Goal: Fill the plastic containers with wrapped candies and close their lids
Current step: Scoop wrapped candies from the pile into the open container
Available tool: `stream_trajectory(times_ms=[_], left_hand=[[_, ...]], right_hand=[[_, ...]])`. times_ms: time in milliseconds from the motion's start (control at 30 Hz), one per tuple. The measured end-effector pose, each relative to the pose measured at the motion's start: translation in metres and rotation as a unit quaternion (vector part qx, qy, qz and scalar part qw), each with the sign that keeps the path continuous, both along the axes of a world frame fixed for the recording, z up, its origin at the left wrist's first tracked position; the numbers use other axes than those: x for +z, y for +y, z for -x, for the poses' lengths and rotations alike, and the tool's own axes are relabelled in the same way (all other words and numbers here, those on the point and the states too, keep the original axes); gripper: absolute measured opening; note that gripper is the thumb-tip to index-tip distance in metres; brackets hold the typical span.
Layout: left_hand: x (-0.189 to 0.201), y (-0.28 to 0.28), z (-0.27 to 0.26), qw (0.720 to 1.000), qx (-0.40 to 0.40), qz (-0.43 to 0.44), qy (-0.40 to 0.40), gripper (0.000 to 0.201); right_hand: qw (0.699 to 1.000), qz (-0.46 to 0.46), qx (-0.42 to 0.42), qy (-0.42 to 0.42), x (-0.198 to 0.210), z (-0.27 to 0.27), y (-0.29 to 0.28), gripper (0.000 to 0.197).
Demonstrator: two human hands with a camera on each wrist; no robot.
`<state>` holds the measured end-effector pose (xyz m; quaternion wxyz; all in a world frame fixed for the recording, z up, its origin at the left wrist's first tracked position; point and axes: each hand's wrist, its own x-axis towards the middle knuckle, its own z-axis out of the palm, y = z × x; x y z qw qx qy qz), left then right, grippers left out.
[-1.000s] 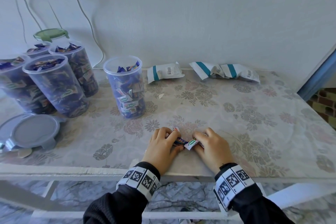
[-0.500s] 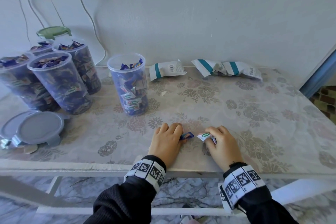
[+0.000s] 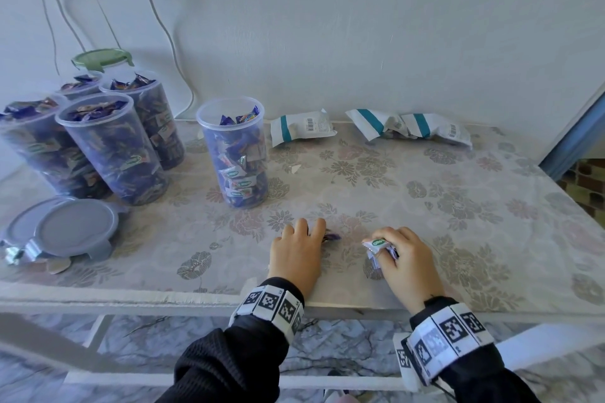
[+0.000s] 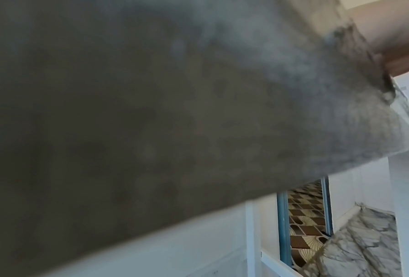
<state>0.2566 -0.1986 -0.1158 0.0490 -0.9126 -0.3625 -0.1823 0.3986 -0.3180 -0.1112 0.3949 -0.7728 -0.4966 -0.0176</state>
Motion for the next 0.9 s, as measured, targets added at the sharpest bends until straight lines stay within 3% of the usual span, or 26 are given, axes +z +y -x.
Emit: stream_trajectory(times_ms=[200,433,700,900], left_hand=[[0.0,-0.002,0.001,1.0,-0.019,0.014,0.011,0.018],[0.003,-0.004,-0.005,0.998,-0.024,0.054,0.024,0.038],[0.011,-0.01,-0.003,0.996,0.021,0.086,0.031,0.035],[0.024,-0.005,0.012,0.978,0.039,0.189,-0.086,0.034]], right_hand=[[1.0,-0.007,0.004,0.009,-0.004,-0.001,-0.001,0.014],[1.0,0.006,0.005,0.012,-0.001,-0.003,-0.002,0.014],[1.0,-0.016,0.012,0.008,0.004,-0.004,-0.005,0.014],[0.999,-0.037,0.02,0.034,0.013,-0.002,-0.003,0.016]])
